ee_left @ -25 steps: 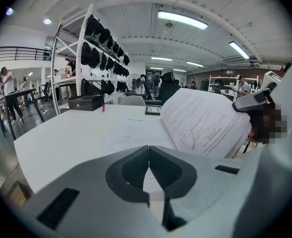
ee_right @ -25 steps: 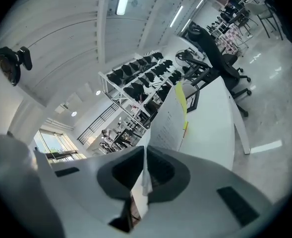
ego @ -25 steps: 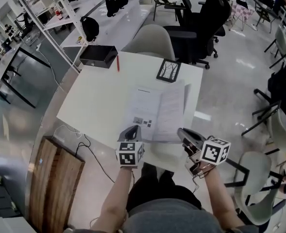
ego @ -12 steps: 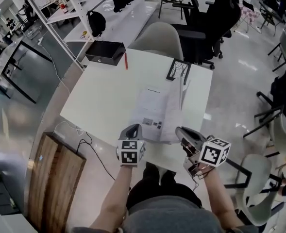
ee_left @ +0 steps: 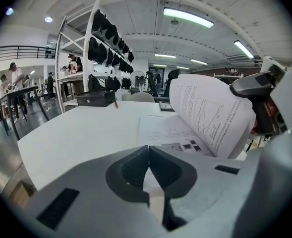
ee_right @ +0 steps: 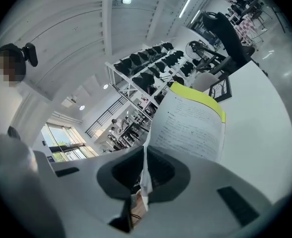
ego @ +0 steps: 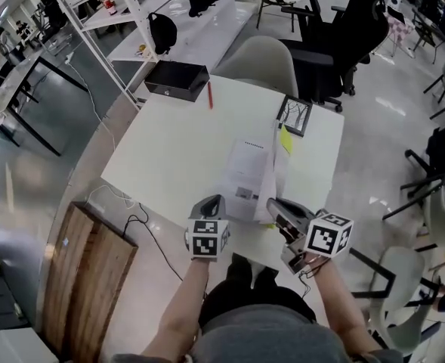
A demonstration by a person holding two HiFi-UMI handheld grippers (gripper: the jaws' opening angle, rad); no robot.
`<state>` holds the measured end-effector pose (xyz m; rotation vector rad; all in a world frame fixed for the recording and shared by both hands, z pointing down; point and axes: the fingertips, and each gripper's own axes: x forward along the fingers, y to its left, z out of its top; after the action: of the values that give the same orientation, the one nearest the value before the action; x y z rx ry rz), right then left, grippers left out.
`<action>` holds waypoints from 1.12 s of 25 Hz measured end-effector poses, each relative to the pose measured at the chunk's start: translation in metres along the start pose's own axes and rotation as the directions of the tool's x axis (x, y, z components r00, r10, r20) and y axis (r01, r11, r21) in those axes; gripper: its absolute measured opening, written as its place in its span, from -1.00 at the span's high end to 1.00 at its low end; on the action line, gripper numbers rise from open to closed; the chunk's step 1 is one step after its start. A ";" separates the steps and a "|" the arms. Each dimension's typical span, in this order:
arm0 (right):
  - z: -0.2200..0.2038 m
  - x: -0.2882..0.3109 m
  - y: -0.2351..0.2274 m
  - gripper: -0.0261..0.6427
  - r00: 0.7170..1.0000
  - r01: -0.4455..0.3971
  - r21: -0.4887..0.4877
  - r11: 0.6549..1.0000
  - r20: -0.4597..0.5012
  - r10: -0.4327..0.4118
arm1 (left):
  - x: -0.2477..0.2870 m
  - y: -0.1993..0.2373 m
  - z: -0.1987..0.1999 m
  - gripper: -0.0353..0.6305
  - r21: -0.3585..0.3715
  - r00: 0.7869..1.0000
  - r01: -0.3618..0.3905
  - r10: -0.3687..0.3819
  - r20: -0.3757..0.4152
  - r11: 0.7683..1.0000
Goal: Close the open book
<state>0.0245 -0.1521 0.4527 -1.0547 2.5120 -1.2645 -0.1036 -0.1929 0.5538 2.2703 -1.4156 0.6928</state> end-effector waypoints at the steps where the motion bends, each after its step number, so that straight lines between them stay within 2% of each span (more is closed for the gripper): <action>1: -0.001 0.005 0.001 0.85 1.000 -0.003 0.000 1.000 -0.006 0.003 | 0.000 0.002 -0.001 0.87 -0.002 1.000 -0.004 0.004 -0.002 1.000; 12: -0.020 0.050 -0.006 0.86 0.996 0.011 0.012 1.000 -0.085 -0.010 | 0.004 0.013 -0.012 0.87 -0.025 0.999 0.024 -0.025 -0.028 0.999; 28: -0.060 0.101 -0.031 0.86 0.968 0.103 0.010 0.995 -0.231 -0.098 | 0.010 0.026 -0.026 0.87 -0.038 0.996 0.065 -0.067 -0.058 0.997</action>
<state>-0.0587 -0.1907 0.5326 -1.1011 2.6316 -1.5207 -0.1285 -0.1968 0.5823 2.2390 -1.3100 0.7021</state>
